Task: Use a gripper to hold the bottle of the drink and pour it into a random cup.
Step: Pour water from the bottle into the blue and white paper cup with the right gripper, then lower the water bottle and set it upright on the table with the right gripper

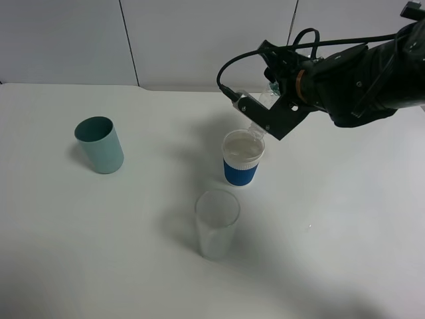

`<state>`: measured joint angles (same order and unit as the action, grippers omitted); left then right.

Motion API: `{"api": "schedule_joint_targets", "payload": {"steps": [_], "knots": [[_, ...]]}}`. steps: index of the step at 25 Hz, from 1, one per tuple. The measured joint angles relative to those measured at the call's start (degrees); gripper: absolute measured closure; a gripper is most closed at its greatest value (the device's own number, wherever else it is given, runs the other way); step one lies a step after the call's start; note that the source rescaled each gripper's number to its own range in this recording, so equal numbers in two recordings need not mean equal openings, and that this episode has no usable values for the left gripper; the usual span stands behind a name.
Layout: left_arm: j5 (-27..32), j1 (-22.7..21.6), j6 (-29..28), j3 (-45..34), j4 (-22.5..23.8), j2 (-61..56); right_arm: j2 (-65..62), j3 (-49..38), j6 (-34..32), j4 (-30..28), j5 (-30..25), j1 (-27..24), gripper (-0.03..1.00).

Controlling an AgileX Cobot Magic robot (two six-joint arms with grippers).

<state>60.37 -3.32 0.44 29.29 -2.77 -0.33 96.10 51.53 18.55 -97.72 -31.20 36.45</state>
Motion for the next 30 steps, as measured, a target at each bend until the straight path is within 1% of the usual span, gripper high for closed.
{"api": "schedule_joint_targets", "payload": {"steps": [5, 7, 8, 9, 12, 15, 16, 19, 21, 22, 25, 27, 30], "knots": [[0.0, 0.0, 0.0, 0.0, 0.0, 0.0, 0.0, 0.0, -0.3, 0.0, 0.0, 0.0, 0.97], [0.0, 0.0, 0.0, 0.0, 0.0, 0.0, 0.0, 0.0, -2.5, 0.0, 0.0, 0.0, 0.97], [0.0, 0.0, 0.0, 0.0, 0.0, 0.0, 0.0, 0.0, -4.7, 0.0, 0.0, 0.0, 0.97], [0.0, 0.0, 0.0, 0.0, 0.0, 0.0, 0.0, 0.0, -7.0, 0.0, 0.0, 0.0, 0.97], [0.0, 0.0, 0.0, 0.0, 0.0, 0.0, 0.0, 0.0, -17.9, 0.0, 0.0, 0.0, 0.97], [0.0, 0.0, 0.0, 0.0, 0.0, 0.0, 0.0, 0.0, -31.5, 0.0, 0.4, 0.0, 0.97], [0.0, 0.0, 0.0, 0.0, 0.0, 0.0, -0.1, 0.0, -35.2, 0.0, 1.1, -0.1, 0.97], [0.0, 0.0, 0.0, 0.0, 0.0, 0.0, -1.2, 0.0, -46.7, -0.1, 5.7, -0.9, 0.97], [0.0, 0.0, 0.0, 0.0, 0.0, 0.0, -3.0, 0.0, -52.5, -0.1, 10.1, -1.7, 0.97], [0.0, 0.0, 0.0, 0.0, 0.0, 0.0, -3.8, 0.0, -55.0, -0.1, 12.6, -2.4, 0.97], [0.0, 0.0, 0.0, 0.0, 0.0, 0.0, -6.9, 0.0, -59.5, 0.9, 19.2, -4.7, 0.97], [0.0, 0.0, 0.0, 0.0, 0.0, 0.0, -8.4, 0.0, -61.2, 4.1, 22.1, -6.7, 0.97], [0.0, 0.0, 0.0, 0.0, 0.0, 0.0, -10.1, 0.0, -63.2, 12.3, 24.6, -10.8, 0.97]]}}
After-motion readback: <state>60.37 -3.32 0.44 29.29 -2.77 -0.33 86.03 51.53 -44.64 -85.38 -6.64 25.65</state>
